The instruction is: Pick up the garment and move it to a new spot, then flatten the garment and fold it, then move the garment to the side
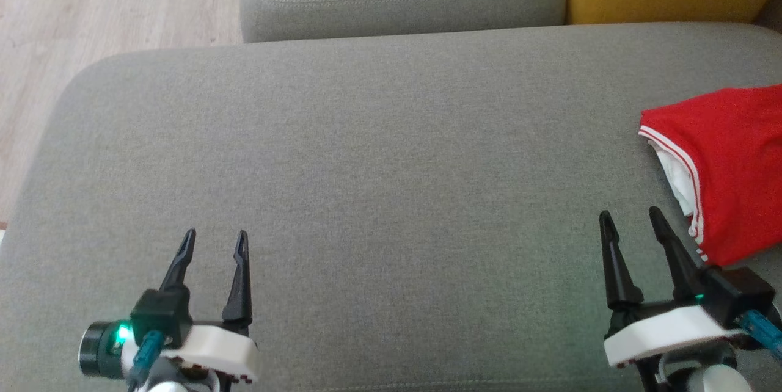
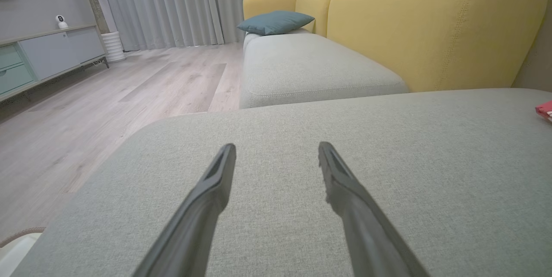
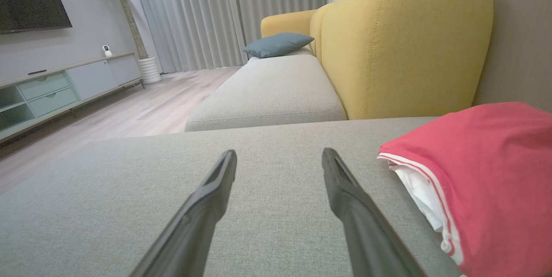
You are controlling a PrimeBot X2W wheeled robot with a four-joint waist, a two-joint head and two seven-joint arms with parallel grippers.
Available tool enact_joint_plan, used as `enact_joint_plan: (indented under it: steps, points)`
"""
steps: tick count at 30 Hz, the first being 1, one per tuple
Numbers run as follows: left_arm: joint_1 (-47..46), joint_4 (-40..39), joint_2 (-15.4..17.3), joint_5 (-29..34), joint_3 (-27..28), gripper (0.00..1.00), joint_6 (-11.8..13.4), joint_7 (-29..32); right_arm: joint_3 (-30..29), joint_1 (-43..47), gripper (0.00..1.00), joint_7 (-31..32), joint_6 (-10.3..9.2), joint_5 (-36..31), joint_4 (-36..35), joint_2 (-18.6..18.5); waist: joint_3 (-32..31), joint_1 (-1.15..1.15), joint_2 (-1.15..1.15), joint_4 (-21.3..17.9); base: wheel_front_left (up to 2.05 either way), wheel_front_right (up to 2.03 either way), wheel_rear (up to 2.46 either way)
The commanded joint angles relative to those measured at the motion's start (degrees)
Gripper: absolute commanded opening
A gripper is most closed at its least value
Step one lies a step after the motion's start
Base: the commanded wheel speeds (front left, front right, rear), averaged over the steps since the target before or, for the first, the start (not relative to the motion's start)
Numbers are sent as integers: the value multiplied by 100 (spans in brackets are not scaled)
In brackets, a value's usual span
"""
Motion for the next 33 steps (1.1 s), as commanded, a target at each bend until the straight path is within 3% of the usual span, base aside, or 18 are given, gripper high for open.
enact_joint_plan:
  steps: [1, 24, 25, 33]
  points:
    - [-189, -166, 121, -42, 188, 100, 27, -66, 127, -118, 100, 27, 20, 46, -216, -23, -8, 0, 0, 8, 0, 0, 0]
    - [-239, -154, 176, -65, 95, 100, 62, -36, 118, -95, 100, 11, 20, 135, -300, -23, 44, 0, 0, 12, 0, 0, 0]
    - [0, -1, 40, -10, -128, 0, 7, 8, 1, 54, 0, 44, 0, 109, -72, 2, 46, 0, 0, 12, 0, 0, 0]
    - [72, 271, -95, -325, -98, 0, -72, 73, 37, 57, 0, 51, 1, 442, 271, -15, 47, 0, 0, 8, 0, 0, 0]
